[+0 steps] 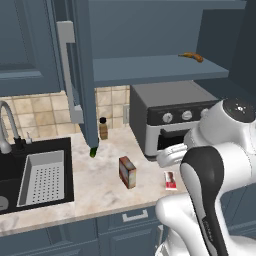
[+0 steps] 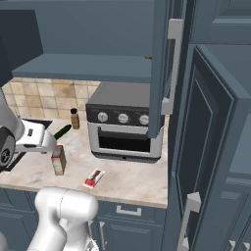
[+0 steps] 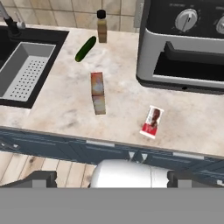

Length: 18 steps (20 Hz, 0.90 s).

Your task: Pick the bar and boxed food from the counter and place them in the cabinets closest to them.

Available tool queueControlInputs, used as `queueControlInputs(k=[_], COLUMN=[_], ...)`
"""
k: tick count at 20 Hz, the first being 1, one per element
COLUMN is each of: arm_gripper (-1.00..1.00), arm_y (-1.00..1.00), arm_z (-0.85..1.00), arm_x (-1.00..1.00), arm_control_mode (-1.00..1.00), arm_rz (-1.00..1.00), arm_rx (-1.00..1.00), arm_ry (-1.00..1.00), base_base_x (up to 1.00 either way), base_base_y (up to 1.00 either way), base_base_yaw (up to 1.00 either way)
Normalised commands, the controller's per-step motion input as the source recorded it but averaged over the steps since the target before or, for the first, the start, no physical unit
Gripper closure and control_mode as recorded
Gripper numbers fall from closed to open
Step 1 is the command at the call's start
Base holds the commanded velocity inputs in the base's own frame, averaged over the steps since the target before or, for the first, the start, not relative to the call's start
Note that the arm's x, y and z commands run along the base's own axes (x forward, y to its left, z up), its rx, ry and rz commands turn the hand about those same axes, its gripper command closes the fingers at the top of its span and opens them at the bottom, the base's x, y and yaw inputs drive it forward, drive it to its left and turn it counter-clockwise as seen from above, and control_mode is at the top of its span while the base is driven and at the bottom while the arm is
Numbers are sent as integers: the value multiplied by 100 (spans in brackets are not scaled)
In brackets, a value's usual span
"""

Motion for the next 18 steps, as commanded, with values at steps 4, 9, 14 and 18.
queueControlInputs(k=[4,9,14,18], arm_gripper=[-100,-100,-100,-100], arm_y=[15,1,9,7], arm_z=[-8,0,-8,-11], arm_x=[14,1,20,28], arm_control_mode=[-100,-100,-100,-100], arm_rz=[0,0,0,0], arm_rx=[1,0,1,4], arm_ry=[0,0,0,0], base_base_x=[0,0,0,0], base_base_y=[0,0,0,0], base_base_yaw=[0,0,0,0])
